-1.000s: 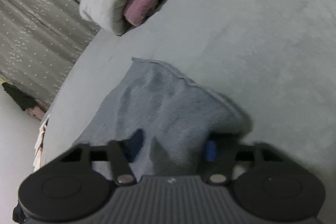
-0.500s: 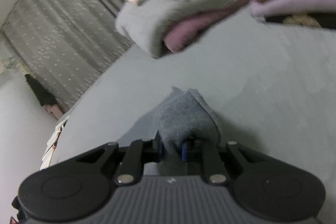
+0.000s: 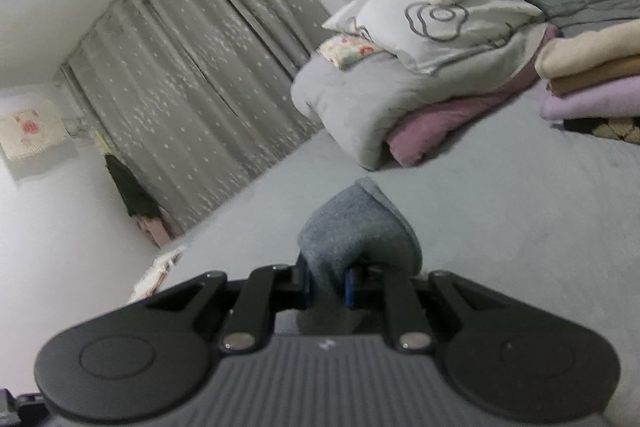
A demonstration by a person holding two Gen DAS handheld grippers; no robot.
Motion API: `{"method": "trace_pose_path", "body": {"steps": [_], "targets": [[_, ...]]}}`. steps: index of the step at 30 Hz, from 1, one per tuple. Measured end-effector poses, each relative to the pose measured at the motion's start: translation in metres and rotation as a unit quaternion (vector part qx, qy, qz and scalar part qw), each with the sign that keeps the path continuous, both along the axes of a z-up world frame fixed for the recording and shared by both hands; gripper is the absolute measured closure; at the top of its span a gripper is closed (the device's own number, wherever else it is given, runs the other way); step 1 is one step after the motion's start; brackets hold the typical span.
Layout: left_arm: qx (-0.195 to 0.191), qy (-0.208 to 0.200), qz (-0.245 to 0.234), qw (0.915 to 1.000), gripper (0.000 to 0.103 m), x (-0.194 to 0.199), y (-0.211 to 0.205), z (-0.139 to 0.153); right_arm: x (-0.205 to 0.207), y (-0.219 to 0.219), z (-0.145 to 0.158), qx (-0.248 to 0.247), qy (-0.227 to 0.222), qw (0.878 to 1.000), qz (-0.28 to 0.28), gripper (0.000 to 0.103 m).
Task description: Fold clothes
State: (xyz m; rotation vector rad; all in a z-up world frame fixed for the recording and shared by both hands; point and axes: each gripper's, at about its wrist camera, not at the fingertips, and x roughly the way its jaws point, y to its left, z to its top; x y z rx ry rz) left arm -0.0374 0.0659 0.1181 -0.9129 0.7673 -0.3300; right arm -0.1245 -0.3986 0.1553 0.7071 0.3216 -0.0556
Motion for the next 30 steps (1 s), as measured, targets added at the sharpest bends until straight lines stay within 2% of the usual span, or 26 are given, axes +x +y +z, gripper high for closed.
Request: {"method": "trace_pose_path", "body": {"steps": [3, 7, 10, 15, 18, 21, 24, 26, 28, 30], "targets": [[0.01, -0.01, -0.006, 0.9999, 0.088, 0.003, -0.01, 0.018, -0.009, -0.009, 0.012, 0.014, -0.01, 1.0, 0.008, 0.091], [0.035, -0.01, -0.024, 0.9991, 0.088, 0.026, -0.04, 0.047, -0.015, -0.034, 0.027, 0.025, -0.01, 1.0, 0.008, 0.091], [0.057, -0.01, -0.054, 0.9969, 0.088, 0.061, -0.091, 0.074, -0.016, -0.062, 0.037, 0.029, -0.005, 1.0, -0.002, 0.091], [0.082, -0.02, -0.093, 0.9921, 0.088, 0.117, -0.185, 0.123, -0.012, -0.14, 0.058, 0.062, -0.005, 0.998, -0.023, 0.091], [0.081, -0.033, -0.111, 0.99, 0.088, 0.141, -0.237, 0.151, -0.013, -0.201, 0.084, 0.072, -0.027, 0.996, -0.048, 0.091], [0.07, -0.072, -0.138, 0.9853, 0.088, 0.17, -0.318, 0.192, -0.018, -0.263, 0.114, 0.075, -0.056, 0.993, -0.078, 0.091], [0.051, -0.142, -0.176, 0.9727, 0.088, 0.187, -0.418, 0.228, -0.05, -0.314, 0.148, 0.02, -0.112, 0.985, -0.13, 0.091], [0.042, -0.167, -0.202, 0.964, 0.088, 0.185, -0.464, 0.231, -0.078, -0.335, 0.162, -0.028, -0.144, 0.975, -0.167, 0.091], [0.041, -0.185, -0.237, 0.9528, 0.088, 0.18, -0.518, 0.22, -0.098, -0.345, 0.165, -0.063, -0.157, 0.966, -0.196, 0.091], [0.048, -0.196, -0.28, 0.9385, 0.088, 0.172, -0.577, 0.186, -0.131, -0.348, 0.145, -0.131, -0.162, 0.945, -0.253, 0.091]]}}
